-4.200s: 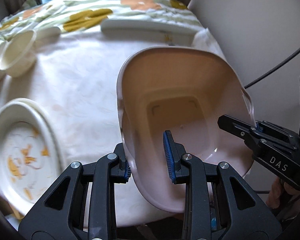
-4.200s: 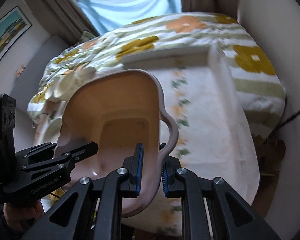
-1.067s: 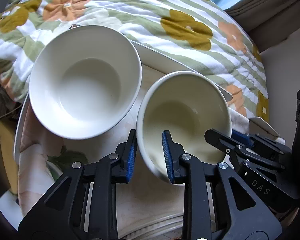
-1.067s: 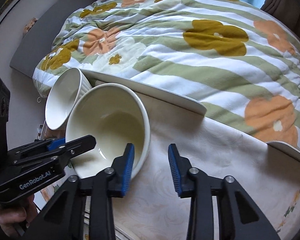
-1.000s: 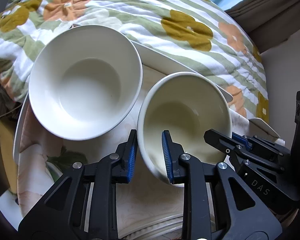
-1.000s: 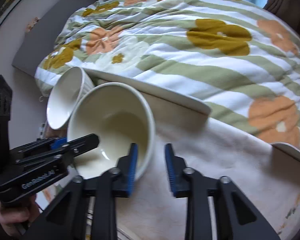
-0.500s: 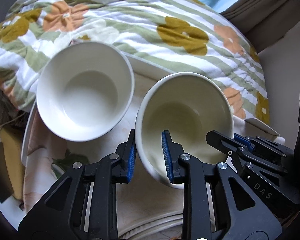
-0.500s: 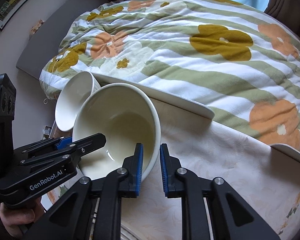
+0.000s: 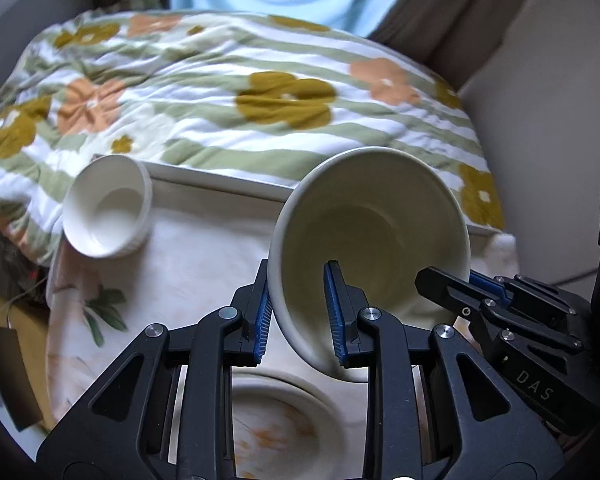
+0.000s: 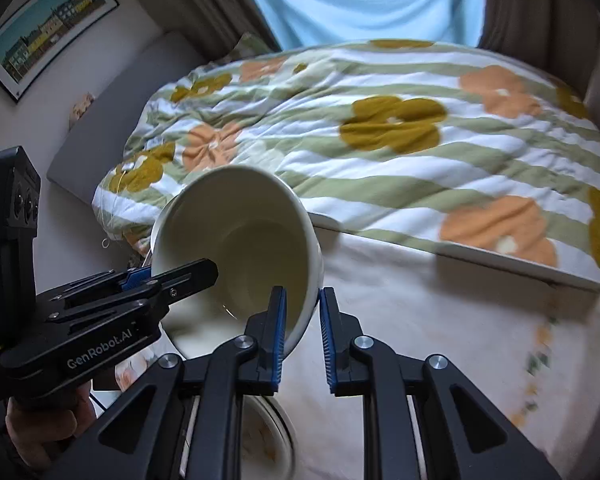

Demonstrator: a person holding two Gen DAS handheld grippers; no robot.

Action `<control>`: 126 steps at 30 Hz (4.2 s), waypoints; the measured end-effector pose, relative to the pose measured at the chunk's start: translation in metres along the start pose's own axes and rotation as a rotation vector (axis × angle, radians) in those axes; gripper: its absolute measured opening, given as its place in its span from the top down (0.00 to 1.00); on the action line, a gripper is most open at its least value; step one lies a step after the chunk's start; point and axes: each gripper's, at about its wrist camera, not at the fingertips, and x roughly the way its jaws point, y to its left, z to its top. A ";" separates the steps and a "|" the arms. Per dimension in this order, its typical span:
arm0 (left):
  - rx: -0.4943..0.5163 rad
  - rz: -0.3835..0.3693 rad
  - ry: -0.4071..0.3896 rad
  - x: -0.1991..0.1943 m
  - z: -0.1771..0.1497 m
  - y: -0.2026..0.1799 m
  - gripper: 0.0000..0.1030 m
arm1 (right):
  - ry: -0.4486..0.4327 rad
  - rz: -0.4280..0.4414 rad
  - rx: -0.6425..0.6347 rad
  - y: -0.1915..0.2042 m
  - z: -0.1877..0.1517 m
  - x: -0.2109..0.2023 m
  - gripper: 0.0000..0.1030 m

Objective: Organize plates and bowls

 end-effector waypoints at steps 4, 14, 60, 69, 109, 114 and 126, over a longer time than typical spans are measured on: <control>0.061 -0.011 0.003 -0.013 -0.027 -0.055 0.79 | -0.039 -0.026 0.020 -0.028 -0.029 -0.050 0.85; 0.140 -0.110 0.126 0.001 -0.099 -0.156 0.79 | -0.022 -0.101 0.109 -0.101 -0.111 -0.114 0.85; 0.436 0.007 0.336 0.088 -0.140 -0.205 0.77 | 0.114 -0.234 0.311 -0.144 -0.204 -0.071 0.85; 0.425 -0.020 0.270 0.064 -0.136 -0.212 0.01 | 0.059 -0.258 0.195 -0.119 -0.214 -0.089 0.43; -0.476 0.272 -0.331 -0.108 -0.042 0.162 0.01 | -0.071 0.113 -0.296 0.087 0.049 0.015 0.02; -0.621 0.202 -0.259 -0.042 -0.039 0.208 0.01 | 0.063 0.131 -0.282 0.099 0.073 0.096 0.02; -0.607 0.188 -0.128 0.058 -0.015 0.245 0.58 | 0.248 0.245 -0.230 0.116 0.085 0.208 0.44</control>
